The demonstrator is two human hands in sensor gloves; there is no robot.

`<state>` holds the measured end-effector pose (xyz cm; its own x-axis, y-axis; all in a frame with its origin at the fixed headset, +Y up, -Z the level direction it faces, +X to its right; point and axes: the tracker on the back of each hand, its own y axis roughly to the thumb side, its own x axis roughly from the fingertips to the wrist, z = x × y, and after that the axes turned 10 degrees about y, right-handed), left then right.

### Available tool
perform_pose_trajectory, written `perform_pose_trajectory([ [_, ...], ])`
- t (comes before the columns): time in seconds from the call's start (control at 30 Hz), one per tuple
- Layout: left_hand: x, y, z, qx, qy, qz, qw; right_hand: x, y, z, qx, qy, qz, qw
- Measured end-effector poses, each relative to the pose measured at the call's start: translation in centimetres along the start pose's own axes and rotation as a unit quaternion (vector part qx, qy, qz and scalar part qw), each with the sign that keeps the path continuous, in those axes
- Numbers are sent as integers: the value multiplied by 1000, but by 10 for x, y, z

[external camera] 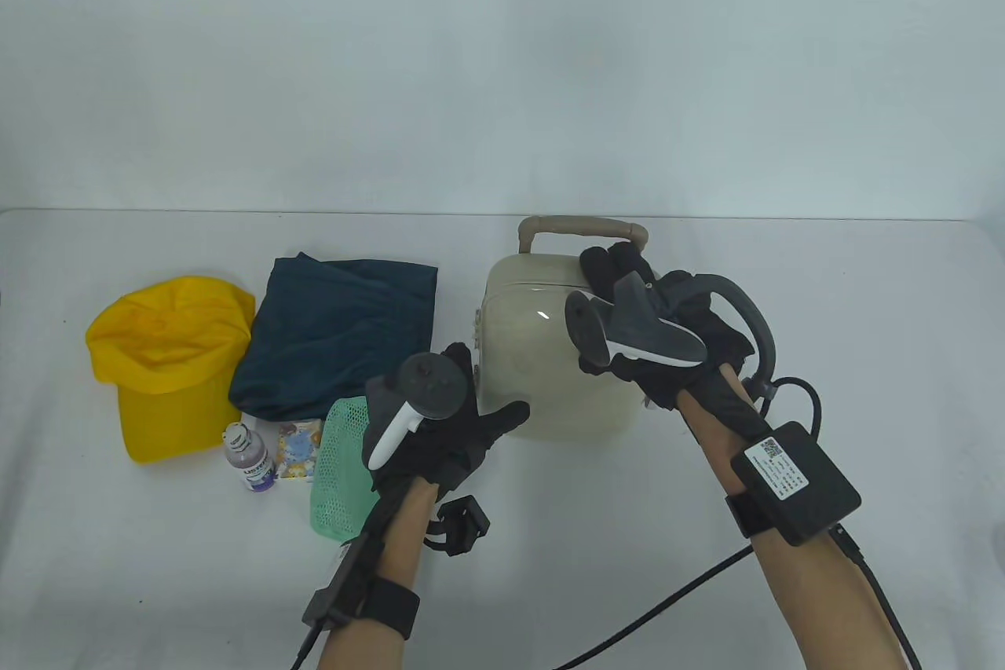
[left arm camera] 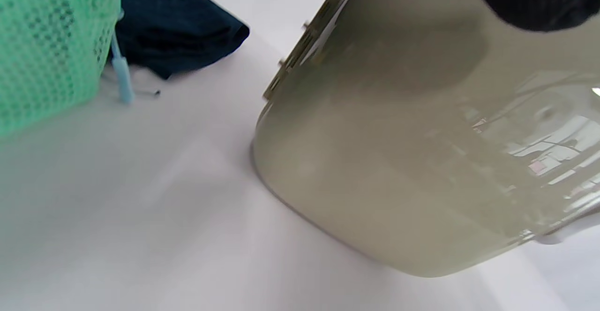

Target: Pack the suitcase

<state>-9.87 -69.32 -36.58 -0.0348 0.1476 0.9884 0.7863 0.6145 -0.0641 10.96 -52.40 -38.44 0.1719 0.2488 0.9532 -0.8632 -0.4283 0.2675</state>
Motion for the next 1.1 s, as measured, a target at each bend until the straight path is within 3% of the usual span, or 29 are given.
perform_pose_trajectory([
  [0.23, -26, -11, -33, 104, -55, 22, 993, -3, -3, 8, -29, -5, -15, 999],
  [0.4, -29, -9, -44, 68, 1, 33, 997, -1, -5, 17, -62, -50, -5, 997],
  [0.63, -27, -6, -35, 85, 32, 21, 996, 8, -13, 24, -93, -75, 10, 993],
  [0.77, -19, 3, -17, 97, 54, -4, 994, 21, -28, 23, -131, -95, 19, 987],
  [0.93, -4, 32, 28, 68, 102, -58, 991, 43, -63, 22, -233, -115, 26, 965],
  [1.1, 6, 67, 70, -12, 144, -120, 982, 58, -85, 56, -354, -118, 24, 927],
])
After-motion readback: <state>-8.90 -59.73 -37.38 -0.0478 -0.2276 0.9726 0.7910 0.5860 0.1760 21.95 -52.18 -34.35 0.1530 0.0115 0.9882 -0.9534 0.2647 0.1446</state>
